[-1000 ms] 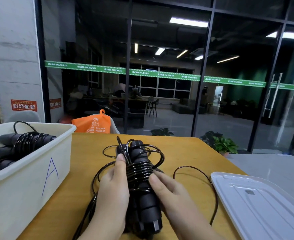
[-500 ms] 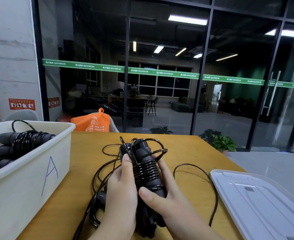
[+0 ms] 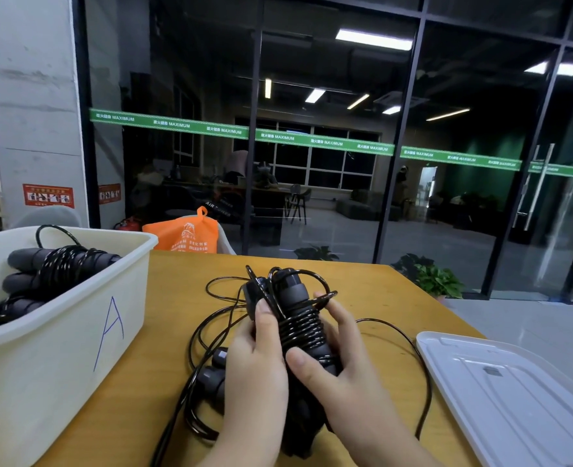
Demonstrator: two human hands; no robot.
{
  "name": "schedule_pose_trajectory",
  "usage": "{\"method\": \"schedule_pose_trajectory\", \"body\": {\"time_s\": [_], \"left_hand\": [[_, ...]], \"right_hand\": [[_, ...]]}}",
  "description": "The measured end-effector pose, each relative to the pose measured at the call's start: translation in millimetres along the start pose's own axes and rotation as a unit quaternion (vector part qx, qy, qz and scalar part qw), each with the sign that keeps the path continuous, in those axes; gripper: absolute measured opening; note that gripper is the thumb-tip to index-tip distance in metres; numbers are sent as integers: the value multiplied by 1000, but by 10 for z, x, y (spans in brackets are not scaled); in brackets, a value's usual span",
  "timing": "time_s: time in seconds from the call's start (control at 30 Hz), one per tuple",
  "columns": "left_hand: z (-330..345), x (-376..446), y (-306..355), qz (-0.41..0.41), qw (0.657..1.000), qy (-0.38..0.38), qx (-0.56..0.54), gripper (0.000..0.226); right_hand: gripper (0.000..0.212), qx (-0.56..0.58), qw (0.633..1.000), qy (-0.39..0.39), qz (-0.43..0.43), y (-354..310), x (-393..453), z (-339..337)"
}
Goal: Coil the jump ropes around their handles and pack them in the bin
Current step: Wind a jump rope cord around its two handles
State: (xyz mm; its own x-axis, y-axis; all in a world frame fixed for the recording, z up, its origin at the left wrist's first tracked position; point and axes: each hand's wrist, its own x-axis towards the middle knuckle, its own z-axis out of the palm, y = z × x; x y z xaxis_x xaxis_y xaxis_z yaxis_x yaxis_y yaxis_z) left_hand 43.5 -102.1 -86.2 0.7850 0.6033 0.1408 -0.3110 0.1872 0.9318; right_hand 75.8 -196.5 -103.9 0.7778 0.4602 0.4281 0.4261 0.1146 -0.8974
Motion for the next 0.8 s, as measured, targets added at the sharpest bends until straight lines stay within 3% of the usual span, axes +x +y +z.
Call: {"method": "schedule_pose_trajectory", "body": {"time_s": [0.13,0.27,0.33,0.5,0.63,0.8], "left_hand": [[-51,22,27,-11,999,-18,44,37],[-128,42,37,27,992,-14,120,21],[-156,51,63,63,983,14,172,15],[-255,114,72,210,909,5,360,32],[-285,143,103,215,895,10,390,37],[-306,185,62,238,852,7,467,34]], "right_hand": [[56,9,1000,-2,-2,-37,-12,-72],[72,8,1000,9,17,-19,6,-147],[66,-1,1000,11,19,-14,20,-169],[67,-23,1000,-10,18,-81,26,-240],[46,-66,997,-28,-4,-157,6,-251],[50,-123,992,-36,2,-160,-24,-236]]}}
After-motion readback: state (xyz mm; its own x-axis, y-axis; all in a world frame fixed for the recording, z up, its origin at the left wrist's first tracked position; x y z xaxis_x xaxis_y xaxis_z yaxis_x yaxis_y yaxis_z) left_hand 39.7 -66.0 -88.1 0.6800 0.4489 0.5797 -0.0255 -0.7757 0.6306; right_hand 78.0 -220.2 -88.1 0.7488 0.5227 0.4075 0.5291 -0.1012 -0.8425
